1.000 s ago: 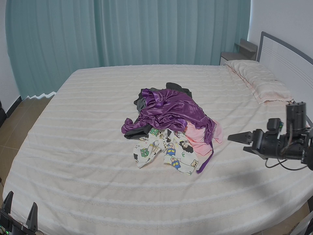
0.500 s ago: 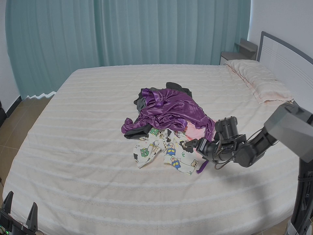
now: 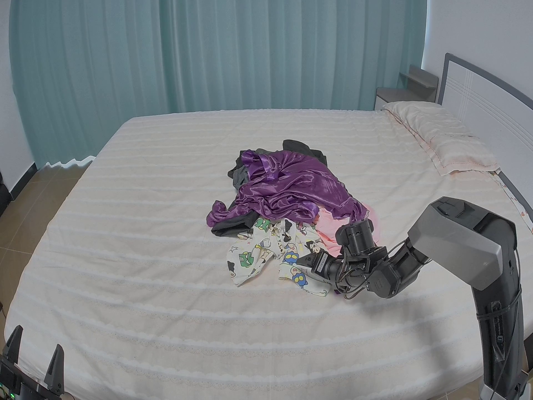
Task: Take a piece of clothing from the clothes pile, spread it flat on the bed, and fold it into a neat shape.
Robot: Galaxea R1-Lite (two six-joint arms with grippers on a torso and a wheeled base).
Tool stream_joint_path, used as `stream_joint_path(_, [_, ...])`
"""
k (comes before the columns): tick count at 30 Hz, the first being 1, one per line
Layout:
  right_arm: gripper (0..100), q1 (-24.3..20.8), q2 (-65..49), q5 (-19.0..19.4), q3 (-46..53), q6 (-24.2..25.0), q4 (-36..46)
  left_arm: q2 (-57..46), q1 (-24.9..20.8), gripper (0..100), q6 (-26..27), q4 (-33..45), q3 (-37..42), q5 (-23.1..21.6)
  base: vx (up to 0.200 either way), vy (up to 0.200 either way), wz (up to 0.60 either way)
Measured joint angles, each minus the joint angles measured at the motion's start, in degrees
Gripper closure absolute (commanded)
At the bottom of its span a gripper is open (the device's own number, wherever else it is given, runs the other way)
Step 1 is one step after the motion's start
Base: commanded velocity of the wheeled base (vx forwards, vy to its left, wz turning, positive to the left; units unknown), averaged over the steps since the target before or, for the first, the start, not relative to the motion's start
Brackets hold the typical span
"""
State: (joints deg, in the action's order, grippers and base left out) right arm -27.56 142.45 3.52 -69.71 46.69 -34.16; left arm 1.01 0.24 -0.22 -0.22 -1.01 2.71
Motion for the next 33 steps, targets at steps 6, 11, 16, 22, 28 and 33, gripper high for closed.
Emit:
stream_joint_path(6, [0, -1.5, 1.1, -0.7, -2.7, -2.4, 2.5, 0.0, 0.0, 0, 0.0, 0.0, 0.0, 0.0, 0.0, 0.0, 0.0])
stream_joint_path(11, [0, -1.9, 2.5, -3.8, -5.9, -5.3, 7.5, 0.0, 0.0, 0, 0.0, 0.0, 0.0, 0.0, 0.0, 0.0, 0.0])
stream_joint_path(16, [0, -0.9, 2.0, -5.6, -6.3, -6.3, 9.0, 0.0, 0.0, 0, 0.0, 0.0, 0.0, 0.0, 0.0, 0.0, 0.0])
stream_joint_path(22, [0, 2.3, -1.1, -5.9, -3.2, -8.2, 9.6, 0.0, 0.0, 0, 0.0, 0.0, 0.0, 0.0, 0.0, 0.0, 0.0])
stream_joint_path(28, [0, 3.1, -1.3, -5.9, -2.6, -8.5, 9.1, 0.0, 0.0, 0, 0.0, 0.0, 0.0, 0.0, 0.0, 0.0, 0.0])
stream_joint_path(33, [0, 1.9, 0.9, -5.9, -5.0, -8.5, 9.1, 0.0, 0.0, 0, 0.0, 0.0, 0.0, 0.0, 0.0, 0.0, 0.0])
